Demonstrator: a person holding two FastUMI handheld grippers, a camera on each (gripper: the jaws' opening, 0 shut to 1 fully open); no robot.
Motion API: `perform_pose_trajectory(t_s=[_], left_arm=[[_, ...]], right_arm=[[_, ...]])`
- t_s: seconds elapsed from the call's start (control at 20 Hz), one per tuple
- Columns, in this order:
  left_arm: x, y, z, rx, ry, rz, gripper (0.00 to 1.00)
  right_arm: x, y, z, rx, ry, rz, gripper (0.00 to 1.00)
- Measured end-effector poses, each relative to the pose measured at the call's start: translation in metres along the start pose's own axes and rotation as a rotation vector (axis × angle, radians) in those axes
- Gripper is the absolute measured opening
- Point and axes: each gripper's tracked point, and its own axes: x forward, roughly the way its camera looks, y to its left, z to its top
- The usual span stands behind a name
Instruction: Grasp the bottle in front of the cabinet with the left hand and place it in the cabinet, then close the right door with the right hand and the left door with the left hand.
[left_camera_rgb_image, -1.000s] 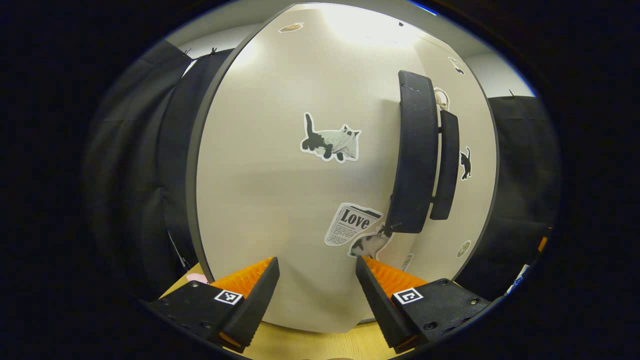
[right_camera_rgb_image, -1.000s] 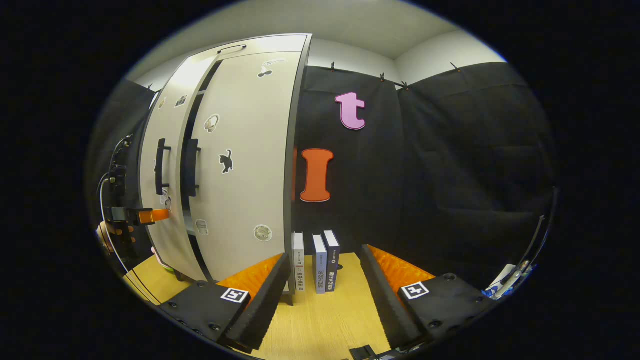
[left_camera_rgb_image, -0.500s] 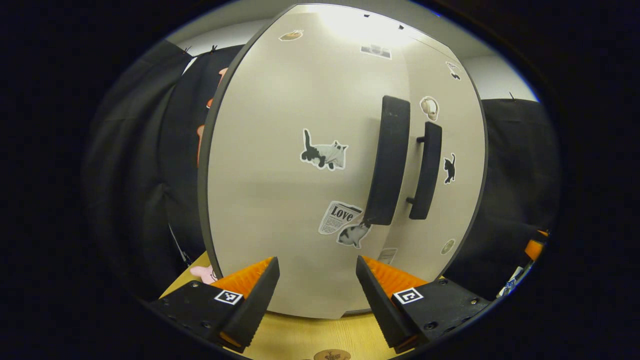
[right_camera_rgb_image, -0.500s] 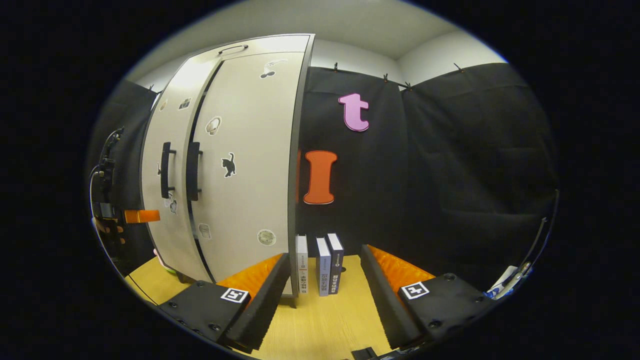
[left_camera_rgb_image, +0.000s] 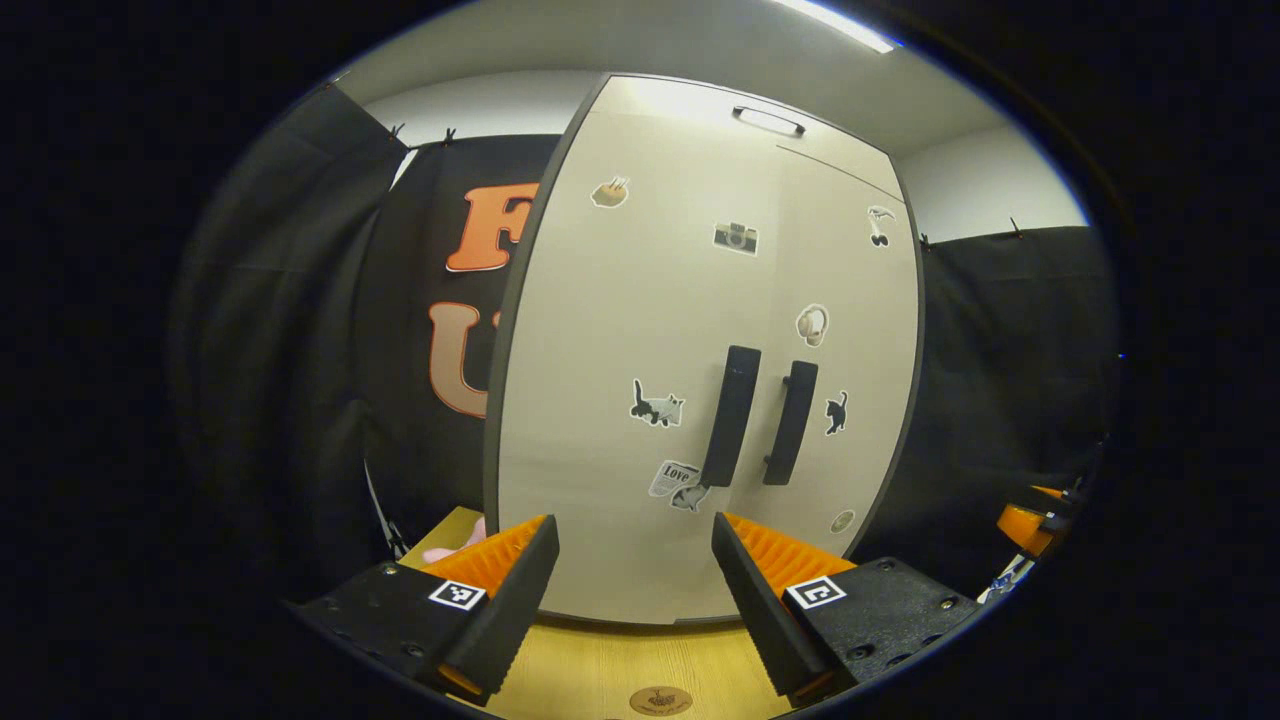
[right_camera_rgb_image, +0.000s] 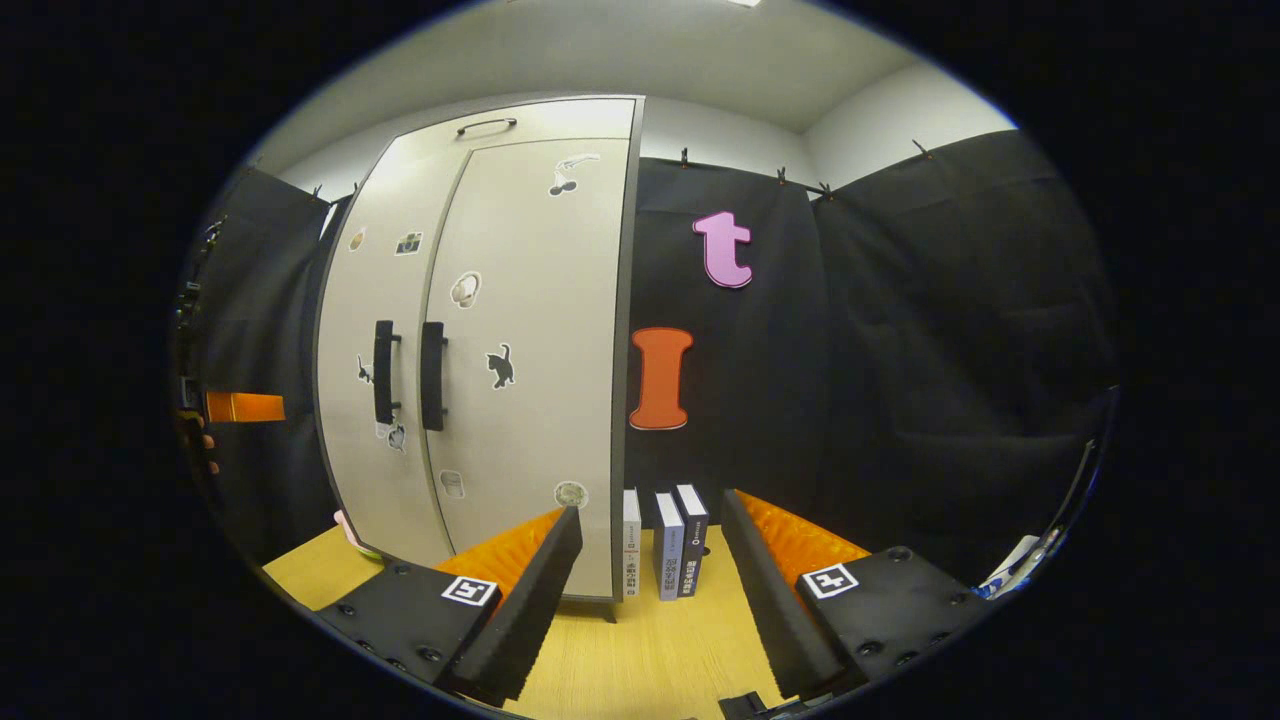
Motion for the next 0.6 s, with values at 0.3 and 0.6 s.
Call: perform_pose_trajectory(t_s=[0.3,0.6], left_arm=[[-0.051,0.014,0.009,0.009,-0.024,0.012,0.94],[-0.070,0.020,0.017,0.033,-0.042,0.015,0.94]], right_arm=[[-0.029,0.006,0.009,-0.010,-0.023,-0.003,0.95],[-0.047,0.012,0.010,-0.004,-0.031,-0.010,0.95]])
